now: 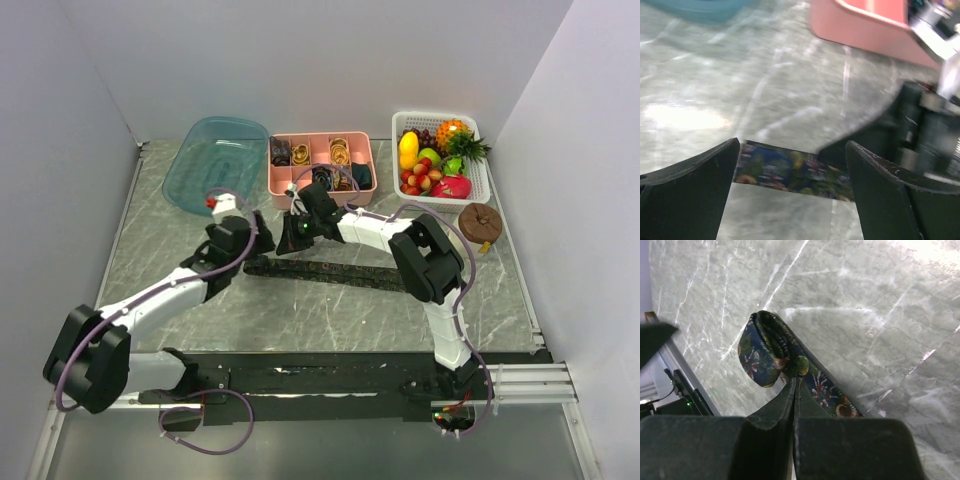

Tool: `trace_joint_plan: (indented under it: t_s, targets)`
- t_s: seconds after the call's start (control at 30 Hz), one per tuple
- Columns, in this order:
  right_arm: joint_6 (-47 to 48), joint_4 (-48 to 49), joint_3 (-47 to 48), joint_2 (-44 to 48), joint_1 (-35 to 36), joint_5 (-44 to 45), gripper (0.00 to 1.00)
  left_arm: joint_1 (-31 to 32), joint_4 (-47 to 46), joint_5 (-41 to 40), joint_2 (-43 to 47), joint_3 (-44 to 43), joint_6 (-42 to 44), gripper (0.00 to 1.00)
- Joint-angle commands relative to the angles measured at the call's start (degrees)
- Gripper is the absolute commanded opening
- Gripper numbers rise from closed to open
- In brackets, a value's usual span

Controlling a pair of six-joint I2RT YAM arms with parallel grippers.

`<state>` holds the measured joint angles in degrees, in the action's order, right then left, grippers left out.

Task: Roll the ties
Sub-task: Roll the tie at the center of the board.

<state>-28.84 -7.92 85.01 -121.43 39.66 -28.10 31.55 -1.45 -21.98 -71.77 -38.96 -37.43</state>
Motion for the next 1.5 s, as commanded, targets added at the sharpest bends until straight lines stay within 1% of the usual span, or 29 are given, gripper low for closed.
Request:
trace_joint_plan:
  t_s: [0.0,0.03,0.07,0.1,0.2,0.3,0.33,0.4,0.5,0.57,0.87,1.03,1.47]
  targets:
    - [1.2,1.8,1.7,4.3,1.6,-0.6,0.00,-8.1,-1.5,7.6,3.6,4.2,-2.6,0.93]
    - [1.6,0.9,3.0,3.7,1.9,-0.3,0.00,-9.7,-2.2,12.1,4.2,5.3,-2.7,0.92]
    - [1.8,0.5,3.5,3.4,2.2,0.1,0.00,-11.2,-2.8,14.1,4.9,7.0,-3.3,0.92]
    - [2.1,0.1,3.9,3.1,2.8,0.4,0.00,-14.1,-4.1,16.1,5.1,7.7,-3.5,0.92]
    - [2.3,-0.4,5.4,2.0,3.4,0.5,0.00,-18.9,-6.3,24.8,4.1,9.5,-4.4,0.90]
    - [2.6,-0.8,6.3,1.5,3.7,0.8,0.00,-22.8,-8.6,32.3,1.9,11.4,-6.0,0.88]
    - [2.7,-0.9,6.6,1.5,3.9,0.8,0.00,-23.9,-11.4,34.3,1.4,12.1,-6.4,0.87]
    - [3.1,-1.4,7.1,1.4,4.2,0.9,0.00,-26.4,-14.3,39.7,-0.9,14.0,-7.9,0.86]
    - [3.6,-2.8,7.9,0.9,4.6,1.6,0.00,-28.5,-17.8,44.5,-4.7,14.9,-9.0,0.83]
    - [3.8,-3.3,7.9,0.6,5.1,2.2,0.00,-29.0,-19.0,45.7,-7.1,15.1,-9.3,0.81]
    - [4.1,-2.9,5.3,-0.3,5.4,3.0,0.00,-29.4,-22.5,46.6,-11.0,16.9,-10.3,0.74]
    - [3.8,-2.9,5.7,-1.4,5.6,3.0,0.00,-29.4,-23.3,46.6,-11.6,17.4,-10.2,0.70]
    - [3.5,-2.5,4.3,-3.5,6.2,3.2,0.00,-29.4,-22.4,46.3,-10.2,17.8,-10.0,0.68]
